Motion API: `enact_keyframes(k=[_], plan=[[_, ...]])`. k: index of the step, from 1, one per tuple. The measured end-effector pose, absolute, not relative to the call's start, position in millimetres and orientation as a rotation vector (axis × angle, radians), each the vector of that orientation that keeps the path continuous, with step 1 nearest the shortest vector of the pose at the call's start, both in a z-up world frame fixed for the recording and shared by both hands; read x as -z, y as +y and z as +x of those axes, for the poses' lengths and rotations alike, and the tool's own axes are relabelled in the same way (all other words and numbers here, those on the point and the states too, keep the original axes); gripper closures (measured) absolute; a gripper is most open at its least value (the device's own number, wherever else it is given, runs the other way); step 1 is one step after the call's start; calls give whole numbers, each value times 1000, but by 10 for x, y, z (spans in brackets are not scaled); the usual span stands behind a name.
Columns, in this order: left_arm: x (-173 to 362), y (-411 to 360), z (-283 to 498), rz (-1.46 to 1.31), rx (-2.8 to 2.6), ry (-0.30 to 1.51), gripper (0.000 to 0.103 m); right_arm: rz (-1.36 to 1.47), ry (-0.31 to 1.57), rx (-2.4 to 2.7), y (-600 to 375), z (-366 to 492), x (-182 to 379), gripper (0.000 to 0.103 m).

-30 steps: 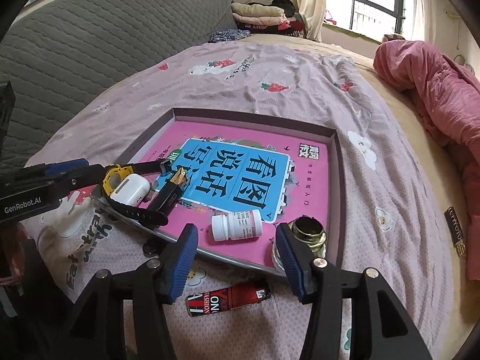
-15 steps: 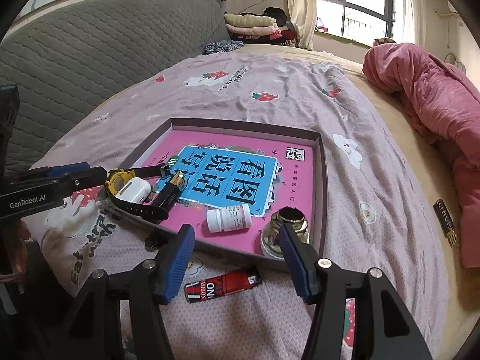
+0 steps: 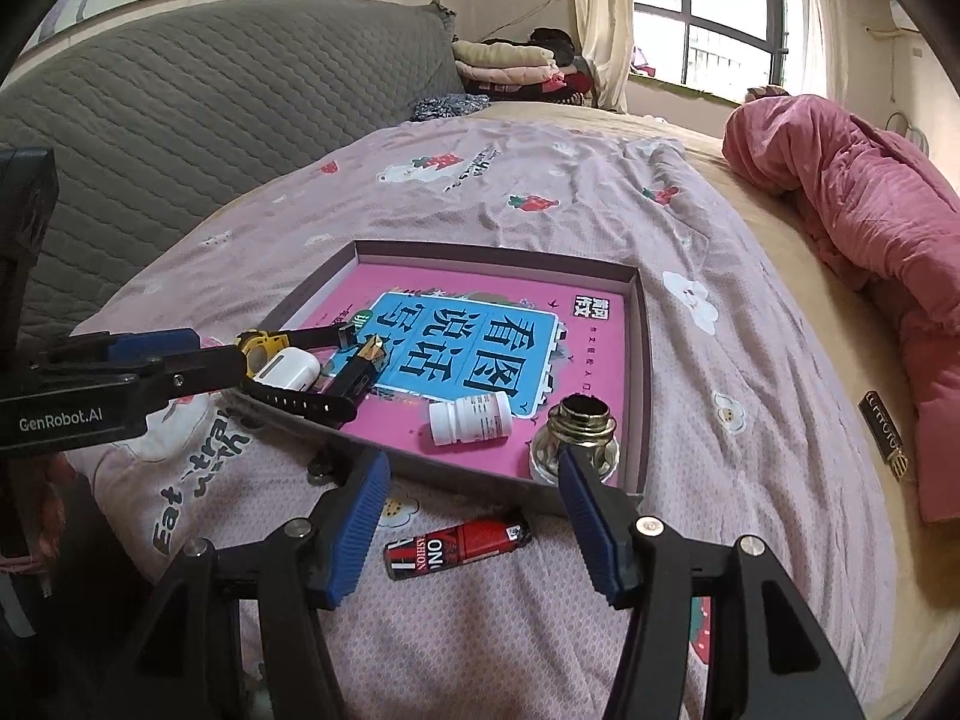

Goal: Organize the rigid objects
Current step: 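Withdraw both open grippers from the tray toward the red lighter, then close the right gripper on the red lighter while the left closes on the small black clip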

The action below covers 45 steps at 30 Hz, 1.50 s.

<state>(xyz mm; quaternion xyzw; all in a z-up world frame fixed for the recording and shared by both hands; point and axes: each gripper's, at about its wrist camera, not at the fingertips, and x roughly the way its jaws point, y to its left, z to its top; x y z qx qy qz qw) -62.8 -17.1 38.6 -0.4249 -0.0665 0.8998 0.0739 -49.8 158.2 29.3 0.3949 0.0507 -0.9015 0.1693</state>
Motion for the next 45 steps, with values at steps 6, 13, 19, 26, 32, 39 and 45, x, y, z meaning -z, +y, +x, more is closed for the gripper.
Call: enact_keyframes(k=[6,13,19,26,32,39,45], plan=[[-381,-157,-592,-1294,-2689,-203,39,1129,141,2556,1583,-452,-283,45],[-333,-131,-531,-1326,-2655,-198,39,1146,136,2546,1584,-380,-264,45],[-236,-84,-468,-1373,-2611,-210,39,1195,107,2534,1607,-322,-194,45],[-33,35,-435,-1457,-2552,-231,39,1265,45,2538,1674,-330,-87,45],[143,76,-532,-1529,-2542,-309,39,1304,47,2534,1688,-350,22,45],[335,107,-732,-1599,-2534,-431,39,1323,77,2516,1650,-348,112,45],[433,123,-877,-1621,-2531,-498,47,1346,65,2504,1655,-378,170,45]])
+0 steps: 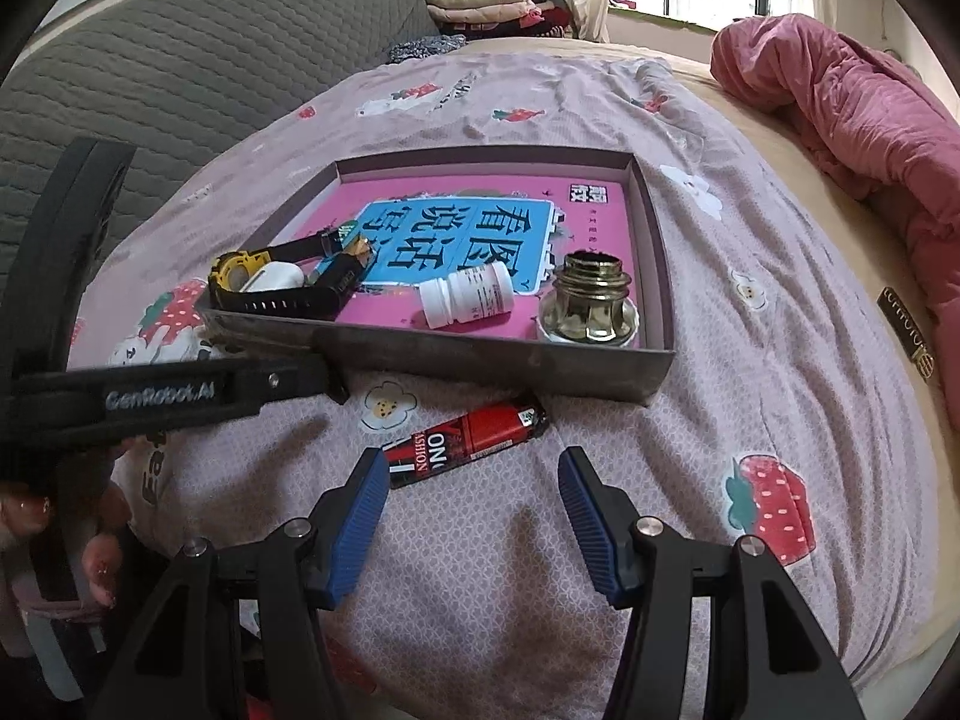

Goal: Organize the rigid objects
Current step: 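Close the right gripper on the red lighter while the left closes on the small black clip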

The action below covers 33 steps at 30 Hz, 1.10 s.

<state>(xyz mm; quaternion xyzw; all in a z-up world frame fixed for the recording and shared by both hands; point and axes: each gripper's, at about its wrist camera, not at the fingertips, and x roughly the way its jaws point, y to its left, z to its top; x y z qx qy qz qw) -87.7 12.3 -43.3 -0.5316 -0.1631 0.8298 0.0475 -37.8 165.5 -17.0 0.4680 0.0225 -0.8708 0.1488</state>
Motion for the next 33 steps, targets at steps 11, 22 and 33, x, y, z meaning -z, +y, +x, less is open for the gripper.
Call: enact_keyframes(k=[11,22,33], plan=[[656,179,-1096,-1707,-2519,-529,59,1439,-145,2518,1682,-504,293,45],[727,140,-1125,-1720,-2526,-496,77,1605,-310,2566,1564,-775,537,45],[729,57,-1056,-1682,-2524,-472,82,1590,-66,2579,1543,-700,584,68]])
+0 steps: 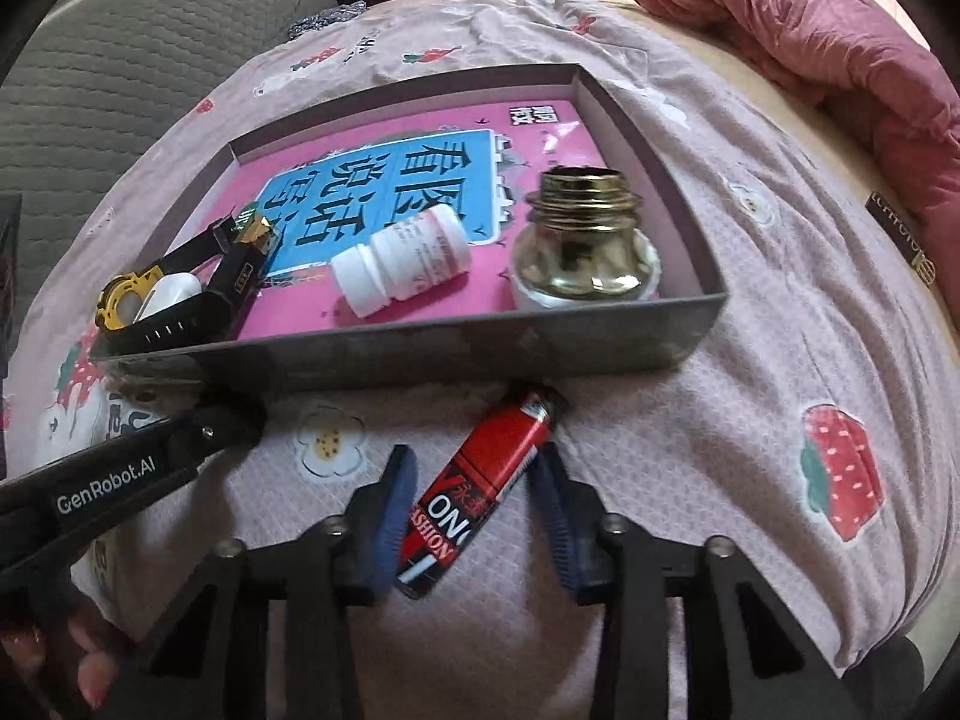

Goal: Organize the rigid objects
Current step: 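Close the right gripper on the red lighter while the left closes on the small black clip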

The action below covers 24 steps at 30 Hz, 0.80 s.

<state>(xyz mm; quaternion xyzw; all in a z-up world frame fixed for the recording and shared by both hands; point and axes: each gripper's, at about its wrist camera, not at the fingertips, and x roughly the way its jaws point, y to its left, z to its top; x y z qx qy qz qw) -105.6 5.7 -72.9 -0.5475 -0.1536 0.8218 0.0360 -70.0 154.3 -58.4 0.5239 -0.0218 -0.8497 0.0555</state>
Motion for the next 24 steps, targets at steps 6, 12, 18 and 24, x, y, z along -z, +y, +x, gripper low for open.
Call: enact_keyframes(k=[6,12,18,24], plan=[[725,-65,-982,-1654,-2483,-489,88,1557,60,2559,1571,-621,534,78],[712,-140,-932,-1635,-2455,-486,88,1541,32,2543,1659,-634,561,82],[741,-125,-989,-1631,-2463,-532,88,1516,-32,2555,1719,-662,589,82],[770,-58,-1016,-1630,-2489,-500,87,1477,-109,2531,1808,-682,609,85]])
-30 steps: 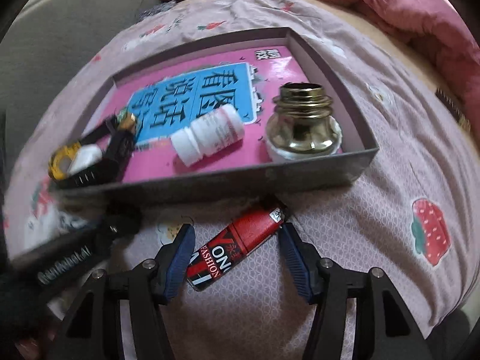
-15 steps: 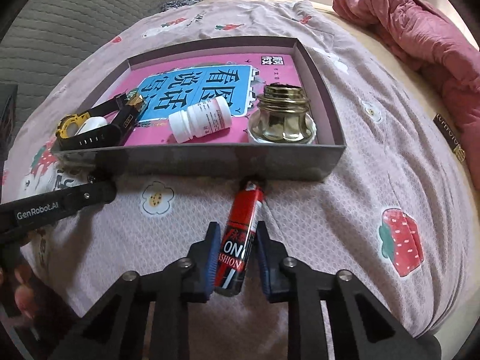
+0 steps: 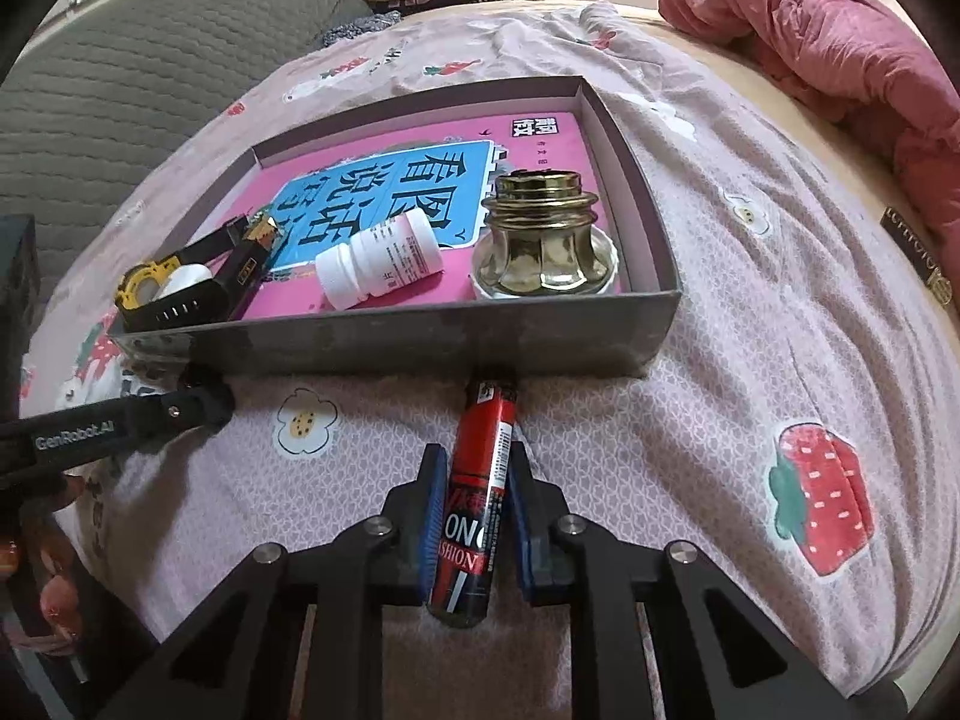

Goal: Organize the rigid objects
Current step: 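Close the right gripper on the red lighter while the left closes on the small black clip, then carry the red lighter over the tray with the right gripper while the left carries the black clip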

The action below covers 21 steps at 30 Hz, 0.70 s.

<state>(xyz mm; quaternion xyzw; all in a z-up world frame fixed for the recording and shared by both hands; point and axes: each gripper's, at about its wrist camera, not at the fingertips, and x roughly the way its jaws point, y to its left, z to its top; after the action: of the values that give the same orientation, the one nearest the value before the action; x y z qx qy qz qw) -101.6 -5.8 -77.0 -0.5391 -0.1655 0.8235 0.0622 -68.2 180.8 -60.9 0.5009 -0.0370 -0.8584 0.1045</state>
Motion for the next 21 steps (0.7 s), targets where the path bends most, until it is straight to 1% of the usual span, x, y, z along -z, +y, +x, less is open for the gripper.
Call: enact_keyframes(k=[1,4,9,16,21], plan=[[769,-46,-1011,-1626,-2495,-486,87,1475,-126,2524,1831,-680,605,88],[751,-42,-1002,-1619,-2500,-467,87,1473,-149,2509,1870,-638,567,92],[707,-23,-952,-1609,-2498,-408,88,1447,-99,2484,1782,-547,492,92],[640,-86,-861,-1576,-2478,-442,88,1352,-9,2479,1618,-458,341,92],[555,-91,-788,-1534,-2474,-460,88,1333,-10,2478,1596,-443,303,92]])
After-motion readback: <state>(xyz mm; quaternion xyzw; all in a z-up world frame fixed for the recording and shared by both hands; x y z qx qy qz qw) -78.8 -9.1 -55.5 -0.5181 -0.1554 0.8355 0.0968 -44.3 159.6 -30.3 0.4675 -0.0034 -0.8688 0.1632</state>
